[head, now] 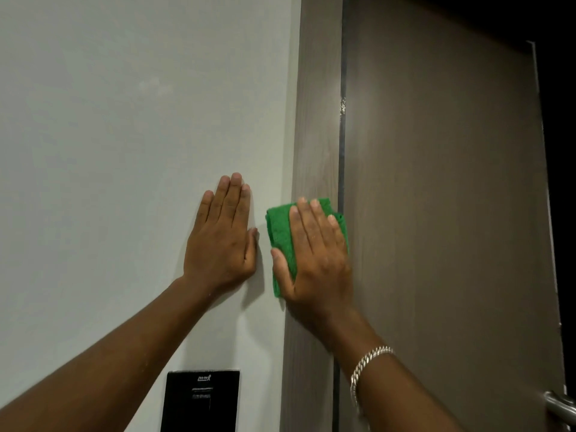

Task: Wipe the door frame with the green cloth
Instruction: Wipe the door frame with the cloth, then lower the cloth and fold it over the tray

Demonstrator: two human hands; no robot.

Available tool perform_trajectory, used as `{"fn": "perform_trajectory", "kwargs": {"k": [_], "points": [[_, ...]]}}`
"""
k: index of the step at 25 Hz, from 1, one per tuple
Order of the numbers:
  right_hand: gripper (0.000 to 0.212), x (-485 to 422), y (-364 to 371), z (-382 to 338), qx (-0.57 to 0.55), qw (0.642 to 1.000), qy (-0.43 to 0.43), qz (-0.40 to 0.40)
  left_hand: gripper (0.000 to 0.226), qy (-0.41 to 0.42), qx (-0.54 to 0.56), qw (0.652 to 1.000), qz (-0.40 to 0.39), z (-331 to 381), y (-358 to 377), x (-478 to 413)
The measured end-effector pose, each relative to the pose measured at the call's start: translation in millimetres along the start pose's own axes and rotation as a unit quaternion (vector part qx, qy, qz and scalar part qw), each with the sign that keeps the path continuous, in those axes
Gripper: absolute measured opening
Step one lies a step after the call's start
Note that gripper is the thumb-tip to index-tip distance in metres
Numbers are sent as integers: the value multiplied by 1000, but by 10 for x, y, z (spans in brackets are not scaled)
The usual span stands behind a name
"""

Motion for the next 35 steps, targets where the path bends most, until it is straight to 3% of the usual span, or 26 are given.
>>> {"fn": "perform_trajectory", "kwargs": {"k": [5,9,12,15,17,20,22,26,32,35], "points": [[73,664,-6,-96,-42,997,37,-58,66,-12,144,989,-25,161,-68,634],[79,870,-117,-136,-176,976,39,-120,55,-23,304,949,-74,548,-82,1277],[79,967,-141,-104,-280,939,93,-177,29,-108,427,897,-42,726,-129,1456],[77,1140,-235,-167,-327,908,135,-226,35,-239,522,815,-76,809,-16,1592],[76,1273,-346,-193,-359,891,184,-208,37,-282,545,784,-93,816,1,1737],[71,1657,-497,-192,-354,878,304,-101,40,-325,559,757,-98,687,-88,2066],[61,2082,-474,-350,-372,837,395,-74,41,-348,566,739,-110,543,-174,2439],[61,3083,-126,-1140,-477,681,522,-189,37,-454,503,721,-144,83,-443,3573],[66,4381,276,-2223,-407,635,533,-385,41,-635,321,678,-183,-507,-728,5431],[64,5187,434,-2707,-378,598,537,-459,43,-682,236,659,-212,-569,-805,6385]]}}
Point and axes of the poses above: each hand's wrist, its own x-axis away from the middle knuckle, its own y-axis out of the palm, z = x × y, the point moved 7 cm from there along -x, towards the middle knuckle, and after that the axes turned 3 degrees about x, right-handed, at the moved point
